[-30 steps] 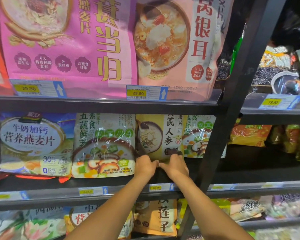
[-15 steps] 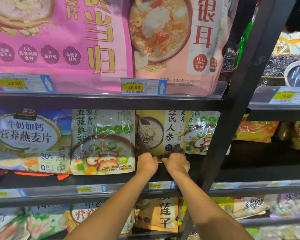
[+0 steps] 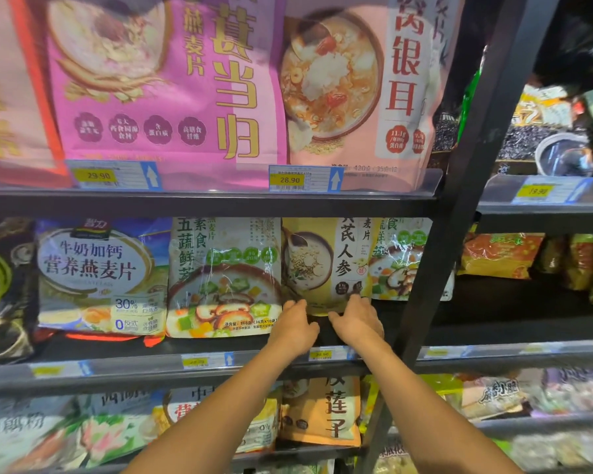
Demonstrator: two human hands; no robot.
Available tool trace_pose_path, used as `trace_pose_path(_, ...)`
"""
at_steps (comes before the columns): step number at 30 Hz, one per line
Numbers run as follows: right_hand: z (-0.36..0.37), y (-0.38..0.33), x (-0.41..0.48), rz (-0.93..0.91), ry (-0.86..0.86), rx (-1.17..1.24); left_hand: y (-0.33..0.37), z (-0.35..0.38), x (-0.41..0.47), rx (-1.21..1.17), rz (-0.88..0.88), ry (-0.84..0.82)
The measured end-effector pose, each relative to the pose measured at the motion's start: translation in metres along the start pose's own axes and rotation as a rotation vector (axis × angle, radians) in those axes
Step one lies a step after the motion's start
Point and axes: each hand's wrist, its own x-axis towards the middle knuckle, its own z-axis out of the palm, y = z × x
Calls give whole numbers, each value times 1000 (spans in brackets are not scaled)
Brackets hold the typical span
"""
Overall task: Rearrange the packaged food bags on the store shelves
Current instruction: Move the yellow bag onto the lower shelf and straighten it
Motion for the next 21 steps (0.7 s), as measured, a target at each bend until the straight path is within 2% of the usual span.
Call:
trace_pose_path(4, 4, 9, -33, -159, 46, 34, -22, -16, -40, 199, 249, 183)
trace_pose_path(6, 6, 11, -51, -220, 95, 21, -36, -21, -58, 328, 308, 232)
trace_pose_path(9, 8, 13, -77, -325, 175, -40, -60, -25, -78, 472, 323, 244)
trace_pose_path(14, 7, 26, -112, -468, 249, -154, -85, -24, -102, 570, 329, 341)
trace_pose_path(21, -2, 67, -151, -559, 270, -123, -74, 1, -139, 609, 318, 364)
